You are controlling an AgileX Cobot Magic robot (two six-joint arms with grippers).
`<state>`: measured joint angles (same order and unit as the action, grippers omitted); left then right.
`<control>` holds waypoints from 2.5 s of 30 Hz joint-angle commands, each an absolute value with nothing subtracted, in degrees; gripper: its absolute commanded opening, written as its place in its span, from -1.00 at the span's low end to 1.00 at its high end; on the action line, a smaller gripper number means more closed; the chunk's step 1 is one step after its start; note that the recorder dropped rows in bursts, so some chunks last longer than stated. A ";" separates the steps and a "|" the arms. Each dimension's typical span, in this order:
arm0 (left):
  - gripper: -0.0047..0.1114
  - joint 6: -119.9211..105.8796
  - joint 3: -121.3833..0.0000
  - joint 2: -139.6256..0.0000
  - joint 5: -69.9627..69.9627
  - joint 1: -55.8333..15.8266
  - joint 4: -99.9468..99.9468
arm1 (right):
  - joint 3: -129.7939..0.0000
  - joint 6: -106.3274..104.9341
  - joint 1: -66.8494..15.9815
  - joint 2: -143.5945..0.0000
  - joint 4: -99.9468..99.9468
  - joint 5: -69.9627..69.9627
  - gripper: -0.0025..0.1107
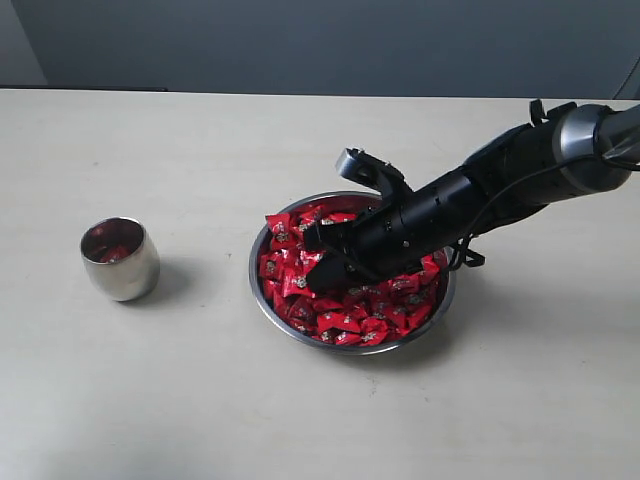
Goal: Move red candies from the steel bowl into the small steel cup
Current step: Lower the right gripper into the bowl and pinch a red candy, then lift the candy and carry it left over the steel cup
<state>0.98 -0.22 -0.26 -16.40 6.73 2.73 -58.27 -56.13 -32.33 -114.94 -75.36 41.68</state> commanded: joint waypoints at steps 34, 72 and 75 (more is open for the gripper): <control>-0.91 1.12 0.00 0.00 -16.31 6.77 2.60 | -58.65 -55.44 -32.05 -104.90 -69.83 34.37 -0.97; -0.91 1.12 0.00 0.00 -16.31 6.77 2.60 | -67.74 -52.96 -34.41 -105.43 -64.85 31.79 -0.97; -0.91 1.12 0.00 0.00 -16.31 6.77 2.60 | -70.57 -52.96 -36.07 -107.37 -64.31 32.05 -0.97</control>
<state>0.98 -0.22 -0.26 -16.40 6.73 2.73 -68.19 -52.43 -34.74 -105.92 -64.90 31.12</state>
